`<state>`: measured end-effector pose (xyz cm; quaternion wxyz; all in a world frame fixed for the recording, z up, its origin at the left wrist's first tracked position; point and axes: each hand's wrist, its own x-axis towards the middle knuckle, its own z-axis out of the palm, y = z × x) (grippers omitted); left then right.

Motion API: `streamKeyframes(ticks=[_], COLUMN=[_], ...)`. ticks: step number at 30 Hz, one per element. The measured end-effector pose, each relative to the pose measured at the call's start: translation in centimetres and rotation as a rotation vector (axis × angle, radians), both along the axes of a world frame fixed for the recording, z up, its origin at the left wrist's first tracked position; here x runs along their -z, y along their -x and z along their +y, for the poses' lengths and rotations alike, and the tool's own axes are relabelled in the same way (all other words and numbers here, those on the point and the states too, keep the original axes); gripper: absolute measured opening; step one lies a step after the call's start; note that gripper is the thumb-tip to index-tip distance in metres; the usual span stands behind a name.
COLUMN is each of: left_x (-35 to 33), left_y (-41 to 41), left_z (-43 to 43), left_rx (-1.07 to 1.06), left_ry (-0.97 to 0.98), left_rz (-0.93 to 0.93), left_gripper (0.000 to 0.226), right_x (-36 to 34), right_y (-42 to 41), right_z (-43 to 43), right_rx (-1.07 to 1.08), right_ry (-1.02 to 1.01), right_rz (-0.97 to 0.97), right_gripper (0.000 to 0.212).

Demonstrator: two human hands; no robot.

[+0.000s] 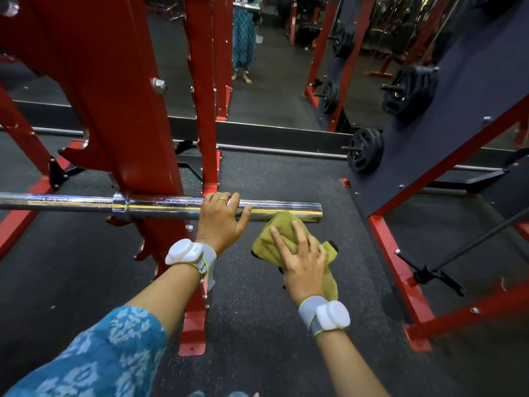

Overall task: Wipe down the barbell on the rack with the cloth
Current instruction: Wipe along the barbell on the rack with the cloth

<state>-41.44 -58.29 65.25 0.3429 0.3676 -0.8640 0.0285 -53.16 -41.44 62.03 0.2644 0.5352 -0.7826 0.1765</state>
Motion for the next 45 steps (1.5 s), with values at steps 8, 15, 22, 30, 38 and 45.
streamKeyframes(ticks=[8, 15, 22, 30, 38, 45], left_x=[-0.1, -0.2, -0.2, -0.1, 0.0, -0.1], left_y=[0.0, -0.1, -0.1, 0.0, -0.1, -0.1], left_z=[0.1, 0.1, 0.0, 0.0, -0.2, -0.1], left_rx=[-0.001, 0.002, 0.004, 0.009, 0.026, 0.021], left_ry=[-0.025, -0.024, -0.003, 0.017, 0.027, 0.026], left_rz=[-0.004, -0.004, 0.007, 0.003, -0.003, 0.003], left_gripper=[0.042, 0.042, 0.04, 0.039, 0.04, 0.04], right_x=[-0.8, -1.0, -1.0, -3.0, -2.9, -8.1], right_y=[-1.5, -1.3, -2.8, -3.0, -3.1, -2.2], right_z=[-1.1, 0.0, -0.8, -0.9, -1.2, -2.5], right_rx=[-0.016, 0.09, 0.02, 0.148, 0.032, 0.232], right_ry=[-0.05, -0.07, -0.094, -0.01, -0.019, -0.176], right_rz=[-0.043, -0.103, -0.037, -0.132, -0.09, -0.461], right_gripper=[0.114, 0.124, 0.112, 0.126, 0.118, 0.098])
